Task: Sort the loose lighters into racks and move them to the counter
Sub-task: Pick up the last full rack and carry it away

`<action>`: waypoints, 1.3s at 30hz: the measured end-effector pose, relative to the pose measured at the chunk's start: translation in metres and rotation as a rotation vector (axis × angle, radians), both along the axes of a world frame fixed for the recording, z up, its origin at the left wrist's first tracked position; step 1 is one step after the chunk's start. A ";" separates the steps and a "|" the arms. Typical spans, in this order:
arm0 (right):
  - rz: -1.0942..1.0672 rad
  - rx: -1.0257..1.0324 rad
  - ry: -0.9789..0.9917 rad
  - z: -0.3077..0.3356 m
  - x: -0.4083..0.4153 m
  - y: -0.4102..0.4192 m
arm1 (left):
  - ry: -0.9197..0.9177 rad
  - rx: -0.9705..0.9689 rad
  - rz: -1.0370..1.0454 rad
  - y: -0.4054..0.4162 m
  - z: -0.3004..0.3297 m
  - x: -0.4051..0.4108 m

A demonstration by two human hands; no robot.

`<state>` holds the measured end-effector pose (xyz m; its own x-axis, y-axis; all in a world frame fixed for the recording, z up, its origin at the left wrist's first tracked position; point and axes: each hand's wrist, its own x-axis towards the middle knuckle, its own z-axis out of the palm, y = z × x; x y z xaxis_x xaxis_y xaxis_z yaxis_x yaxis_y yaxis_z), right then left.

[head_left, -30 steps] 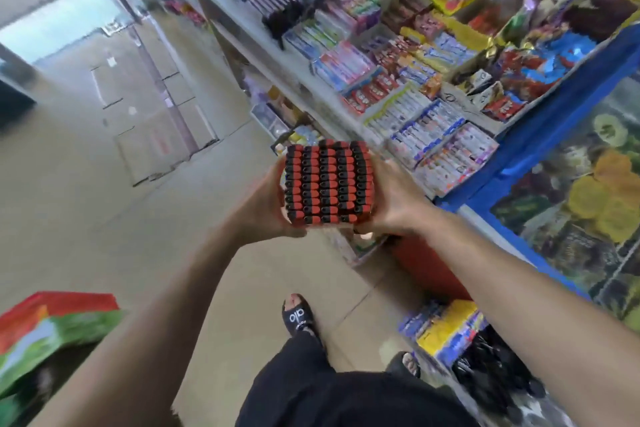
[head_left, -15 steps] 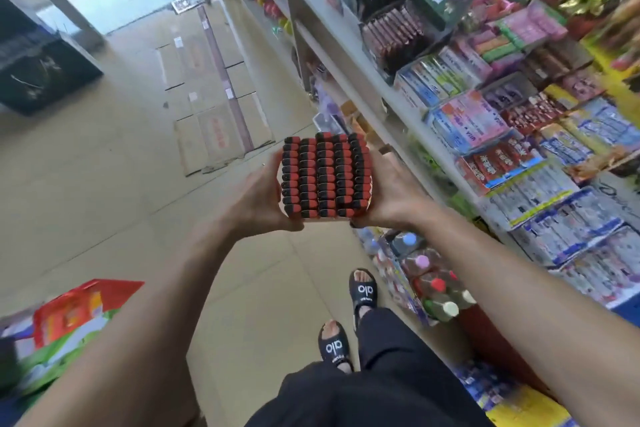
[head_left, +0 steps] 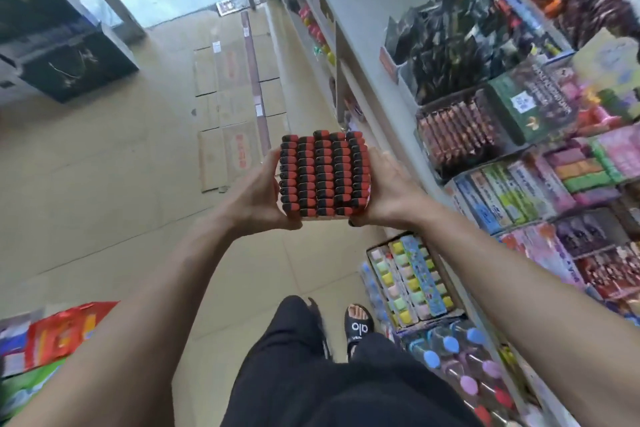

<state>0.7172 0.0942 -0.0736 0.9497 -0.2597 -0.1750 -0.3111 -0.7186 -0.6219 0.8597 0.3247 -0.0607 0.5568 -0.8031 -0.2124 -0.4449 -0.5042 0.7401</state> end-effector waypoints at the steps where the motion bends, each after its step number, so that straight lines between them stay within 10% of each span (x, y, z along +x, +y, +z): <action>1: 0.004 0.005 -0.008 0.000 0.016 -0.008 | -0.008 -0.006 -0.009 -0.007 -0.002 0.017; 18: -0.278 0.226 -0.111 -0.009 0.291 -0.115 | -0.062 0.020 -0.337 -0.175 -0.018 0.357; 39: -0.806 0.353 -0.116 -0.079 0.418 -0.283 | -0.306 0.073 -0.843 -0.462 -0.063 0.530</action>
